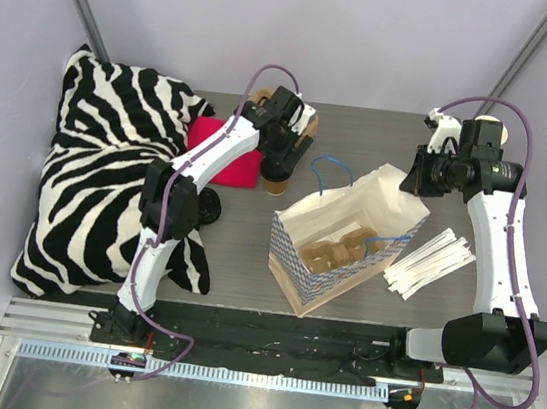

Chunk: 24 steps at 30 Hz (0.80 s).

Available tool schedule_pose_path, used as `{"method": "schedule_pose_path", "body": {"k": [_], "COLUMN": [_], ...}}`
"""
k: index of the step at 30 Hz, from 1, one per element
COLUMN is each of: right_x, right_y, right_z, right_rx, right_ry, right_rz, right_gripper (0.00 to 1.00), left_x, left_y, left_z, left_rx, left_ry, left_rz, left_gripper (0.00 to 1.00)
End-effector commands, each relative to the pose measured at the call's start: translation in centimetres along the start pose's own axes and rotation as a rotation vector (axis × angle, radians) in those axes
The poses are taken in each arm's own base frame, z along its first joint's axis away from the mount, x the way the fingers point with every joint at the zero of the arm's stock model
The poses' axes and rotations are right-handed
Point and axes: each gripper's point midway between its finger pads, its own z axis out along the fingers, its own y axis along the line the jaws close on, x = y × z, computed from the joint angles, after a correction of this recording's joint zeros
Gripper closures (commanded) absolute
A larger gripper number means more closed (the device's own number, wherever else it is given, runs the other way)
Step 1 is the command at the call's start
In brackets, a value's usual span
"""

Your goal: Pack the takeout coffee

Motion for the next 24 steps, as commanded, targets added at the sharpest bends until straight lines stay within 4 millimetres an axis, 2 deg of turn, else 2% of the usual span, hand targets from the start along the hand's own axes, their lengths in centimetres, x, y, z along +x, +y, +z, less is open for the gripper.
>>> {"method": "schedule_pose_path", "body": {"k": [1,8,17,24], "right_x": [-0.2,-0.3,-0.2,-0.2], "right_y": [-0.1,0.0,-0.1,-0.1], "right_z": [-0.2,-0.1,-0.1,0.2], "right_rx": [-0.001,-0.007,-0.005,-0.012], "right_ry": [0.002,0.003,0.005,0.012], "right_rz": [-0.003,0.000,-0.001,0.004], "right_gripper": [0.99,0.99,0.99,0.99], "left_x": [-1.0,-2.0,-2.0,-2.6], "left_y": [-0.3,-0.7,-0.7,-0.4], "left_z": [-0.3,-1.6,-2.2,-3.8], "left_rx": [0.007,-0.007,-0.008,-0.032], "left_ry": [-0.044,-0.077,-0.088,-0.108], "left_rz": [0.006,0.026,0.035,0.037], "left_gripper": [0.21,0.19,0.16,0.14]}}
